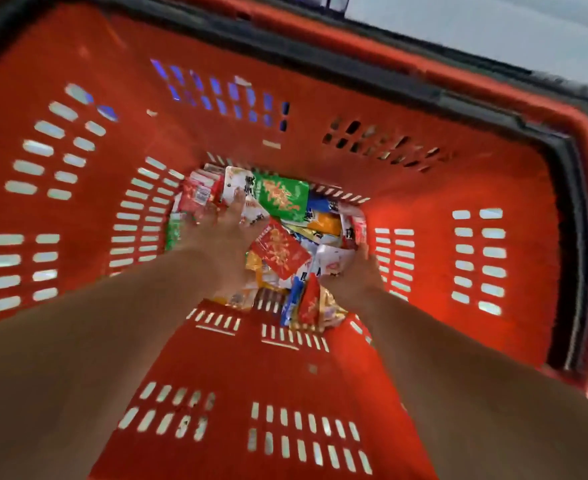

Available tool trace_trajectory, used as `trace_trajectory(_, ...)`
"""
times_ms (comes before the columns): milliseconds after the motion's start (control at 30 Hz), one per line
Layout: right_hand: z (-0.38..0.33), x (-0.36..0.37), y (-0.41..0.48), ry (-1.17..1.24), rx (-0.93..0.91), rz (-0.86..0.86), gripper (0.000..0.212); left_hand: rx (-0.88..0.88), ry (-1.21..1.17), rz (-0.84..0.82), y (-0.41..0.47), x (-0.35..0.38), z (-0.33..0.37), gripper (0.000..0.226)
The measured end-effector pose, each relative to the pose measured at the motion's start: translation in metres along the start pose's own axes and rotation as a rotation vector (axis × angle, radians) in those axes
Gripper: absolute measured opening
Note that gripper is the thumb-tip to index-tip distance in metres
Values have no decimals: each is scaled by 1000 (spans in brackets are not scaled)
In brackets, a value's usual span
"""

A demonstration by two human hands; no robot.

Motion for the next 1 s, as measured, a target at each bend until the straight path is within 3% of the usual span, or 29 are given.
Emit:
trace_trajectory(133,9,22,2,120,59,101,103,28,-21,-124,16,41,7,106)
trace_trajectory(333,-1,31,-13,216,122,280,96,57,-90,-153,22,63,9,86)
trace_trajectory(400,-3,34,-17,203,93,280,81,87,-76,-139,20,63,10,75)
trace_trajectory(500,-1,34,-14,308,69,327,32,129,-59,-58,13,54,13,48)
trace_trajectory(567,5,33,-12,400,91,358,12,98,-241,75,9,43,14,37)
trace_trajectory(600,10,32,-12,412,112,375,14,44,-392,154,8,37,12,36)
trace_trajectory(700,19,27,-11,399,120,403,62,-231,-783,255,10,38,4,54)
trace_trajectory(800,26,32,-6,249,127,300,91,-368,-844,106,12,50,17,79)
trace_trajectory(900,31,38,-5,220,172,251,88,-284,-660,-34,9,52,42,107)
trace_trajectory(1000,29,37,-5,325,119,291,68,-170,-457,-48,9,60,56,126)
Point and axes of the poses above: each hand's wrist, its own y-axis towards the middle knuckle, its own x-axis out of the palm, z = x × y, the point moved 8 cm from there along y, towards the middle knuckle, and after that the axes turned 5 degrees about -x, right-handed, at the moved point
